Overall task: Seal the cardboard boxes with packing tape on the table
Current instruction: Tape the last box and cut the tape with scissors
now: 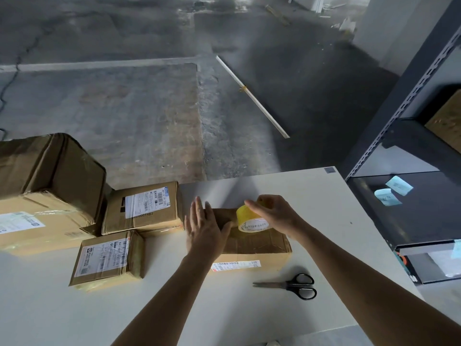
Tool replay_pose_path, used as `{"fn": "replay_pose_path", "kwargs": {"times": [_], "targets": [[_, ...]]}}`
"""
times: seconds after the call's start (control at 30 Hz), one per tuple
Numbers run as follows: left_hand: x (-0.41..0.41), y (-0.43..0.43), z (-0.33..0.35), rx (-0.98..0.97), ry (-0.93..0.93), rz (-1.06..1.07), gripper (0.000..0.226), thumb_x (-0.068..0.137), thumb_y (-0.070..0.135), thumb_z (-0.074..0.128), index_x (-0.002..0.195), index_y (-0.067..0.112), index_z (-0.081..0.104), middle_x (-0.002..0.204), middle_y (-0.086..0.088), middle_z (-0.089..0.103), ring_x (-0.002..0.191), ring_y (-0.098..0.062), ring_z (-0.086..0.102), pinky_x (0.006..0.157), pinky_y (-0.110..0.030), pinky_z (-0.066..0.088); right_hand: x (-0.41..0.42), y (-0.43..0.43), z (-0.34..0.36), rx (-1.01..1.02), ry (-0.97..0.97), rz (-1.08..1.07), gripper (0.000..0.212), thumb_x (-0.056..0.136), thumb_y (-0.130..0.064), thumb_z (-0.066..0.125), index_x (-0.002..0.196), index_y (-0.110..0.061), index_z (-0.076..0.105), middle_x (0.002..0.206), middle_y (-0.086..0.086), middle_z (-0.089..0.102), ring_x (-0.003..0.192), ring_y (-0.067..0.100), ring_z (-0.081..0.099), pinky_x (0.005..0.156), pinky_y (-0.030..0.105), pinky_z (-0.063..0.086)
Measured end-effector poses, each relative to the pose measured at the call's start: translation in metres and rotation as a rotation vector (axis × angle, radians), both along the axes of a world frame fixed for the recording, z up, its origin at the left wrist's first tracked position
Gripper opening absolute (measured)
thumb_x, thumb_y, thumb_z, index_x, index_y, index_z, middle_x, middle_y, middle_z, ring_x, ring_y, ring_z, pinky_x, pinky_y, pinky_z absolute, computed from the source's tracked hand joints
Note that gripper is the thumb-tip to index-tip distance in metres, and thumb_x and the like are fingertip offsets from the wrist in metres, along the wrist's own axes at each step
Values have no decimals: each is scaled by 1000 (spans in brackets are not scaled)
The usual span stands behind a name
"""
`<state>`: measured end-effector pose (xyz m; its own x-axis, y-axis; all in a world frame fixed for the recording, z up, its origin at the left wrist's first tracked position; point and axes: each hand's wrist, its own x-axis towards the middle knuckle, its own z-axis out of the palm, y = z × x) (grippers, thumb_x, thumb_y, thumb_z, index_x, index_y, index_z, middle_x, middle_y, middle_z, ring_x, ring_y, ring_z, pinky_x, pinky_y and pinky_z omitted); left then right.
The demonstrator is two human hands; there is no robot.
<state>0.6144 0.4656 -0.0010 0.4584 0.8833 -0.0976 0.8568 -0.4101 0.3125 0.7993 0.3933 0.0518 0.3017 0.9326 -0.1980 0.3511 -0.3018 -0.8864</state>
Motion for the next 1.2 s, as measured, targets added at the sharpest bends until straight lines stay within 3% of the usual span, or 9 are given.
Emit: {"fn": "replay_pose_path", "kwargs": {"times": [0.1,0.23,0.47,0.6,0.67,0.8,0.9,1.0,1.2], "targets": [[14,-4,-2,73,-22,-248,73,102,31,45,157,9,1,165,-13,-9,149,-28,-18,119,-43,-10,2,-3,-5,-3,158,-82,57,80,-65,64,80,-7,64,81,13,65,82,24,69,67,28,50],[21,-3,-6,33,-74,-293,71,100,32,50,157,10,12,164,-5,14,153,-23,1,123,-38,-1,3,-3,-14,0,262,-145,100,64,-83,65,94,12,62,89,31,64,86,40,69,70,37,48],[18,-3,-8,45,-45,-299,68,100,38,48,156,11,18,162,-5,22,152,-22,7,124,-42,5,-6,1,-20,13,307,-205,89,65,-73,72,86,13,66,79,25,68,81,33,73,69,38,56],[19,-2,-8,69,-42,-295,60,104,43,35,154,12,23,159,-5,28,151,-23,12,123,-43,10,2,1,-10,0,161,-200,81,69,-73,69,72,7,66,71,24,67,70,31,73,66,45,56],[18,-2,-9,85,-50,-290,57,105,43,28,153,13,26,158,-5,30,151,-23,14,124,-41,9,10,-2,-4,-5,83,-221,74,75,-67,69,60,5,61,58,19,59,62,31,69,59,39,49],[18,-2,-14,127,-66,-286,65,101,51,17,148,11,38,152,-9,41,148,-27,26,121,-42,14,31,-15,6,21,-94,-258,80,82,-65,62,63,13,58,58,19,51,60,30,61,56,31,43],[18,0,-17,135,-65,-288,75,95,53,7,145,9,43,148,-11,45,145,-29,31,120,-45,19,41,-27,17,63,-254,-253,57,94,-45,59,51,-8,56,52,8,55,55,15,63,55,33,51],[17,0,-17,129,-56,-302,78,94,54,4,146,9,41,149,-11,44,146,-28,30,120,-44,17,46,-31,23,65,-448,-259,54,97,-42,54,57,-5,61,58,10,61,58,19,65,59,37,56],[16,-1,-14,116,-53,-304,75,96,52,8,150,9,36,155,-11,37,149,-28,23,120,-38,5,53,-41,32,-41,-848,-104,44,97,-43,49,79,-11,74,74,1,71,62,13,62,65,23,52]]}}
